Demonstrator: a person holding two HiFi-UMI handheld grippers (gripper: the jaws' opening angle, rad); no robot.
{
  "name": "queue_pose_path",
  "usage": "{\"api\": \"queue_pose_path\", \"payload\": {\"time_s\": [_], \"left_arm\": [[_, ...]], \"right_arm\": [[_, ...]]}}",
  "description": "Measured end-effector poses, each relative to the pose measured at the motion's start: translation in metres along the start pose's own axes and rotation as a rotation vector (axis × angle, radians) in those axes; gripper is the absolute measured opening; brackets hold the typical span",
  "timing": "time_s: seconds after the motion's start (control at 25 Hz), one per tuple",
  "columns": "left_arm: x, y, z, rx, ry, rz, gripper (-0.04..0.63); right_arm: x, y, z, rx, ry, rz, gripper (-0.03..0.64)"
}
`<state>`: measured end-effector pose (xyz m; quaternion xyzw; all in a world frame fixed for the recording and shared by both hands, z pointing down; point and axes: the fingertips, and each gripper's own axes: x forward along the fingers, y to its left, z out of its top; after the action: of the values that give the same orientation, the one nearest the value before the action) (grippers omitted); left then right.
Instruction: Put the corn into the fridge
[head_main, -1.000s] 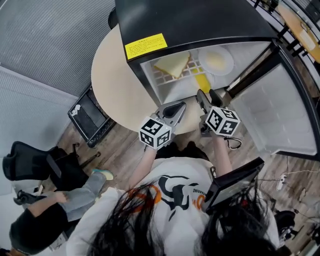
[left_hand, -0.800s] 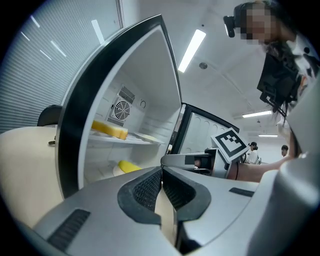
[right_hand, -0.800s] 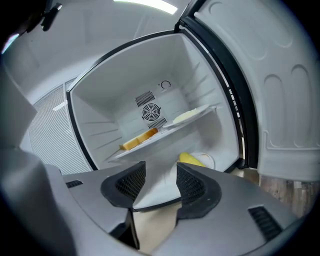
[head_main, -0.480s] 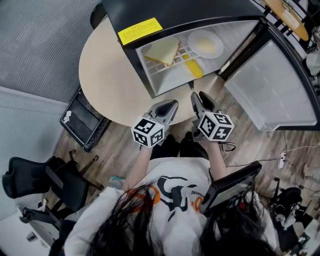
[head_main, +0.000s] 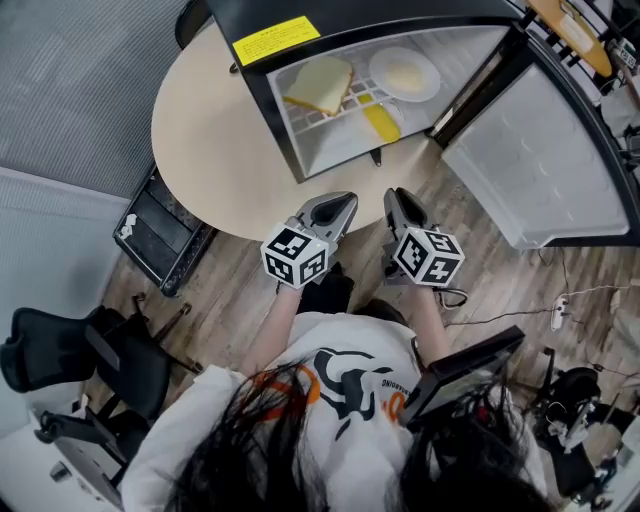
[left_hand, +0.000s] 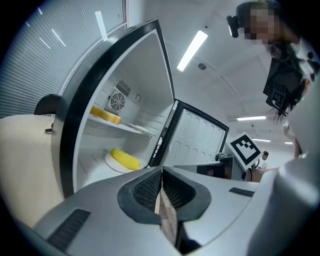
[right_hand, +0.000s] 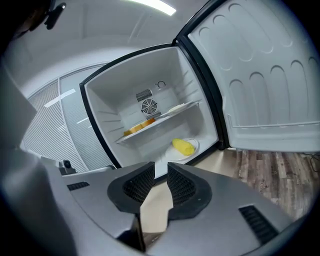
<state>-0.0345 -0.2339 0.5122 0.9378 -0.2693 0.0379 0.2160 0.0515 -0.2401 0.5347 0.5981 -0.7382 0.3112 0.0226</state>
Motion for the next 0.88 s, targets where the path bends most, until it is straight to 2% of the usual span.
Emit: {"api": "queue_pose_path", "payload": {"time_s": [0.32, 0.64, 0.88], "left_arm": [[-0.004, -0.034, -0.004, 0.027, 0.001, 0.017, 0.012], [-0.016, -0.095, -0.03, 0.042, 0.005, 0.039, 0.012], [-0.038, -0.137, -0.05, 0.057, -0.001, 0.071, 0.012]], "right_arm": [[-0.034, -0.008, -0.007, -0.011, -0.011, 0.015, 0.074], [-0.091, -0.015, -0.017, -0.009, -0.036, 0.058, 0.065], [-0.134, -0.012, -0.042, -0.004, -0.028, 0.1, 0.061]]}}
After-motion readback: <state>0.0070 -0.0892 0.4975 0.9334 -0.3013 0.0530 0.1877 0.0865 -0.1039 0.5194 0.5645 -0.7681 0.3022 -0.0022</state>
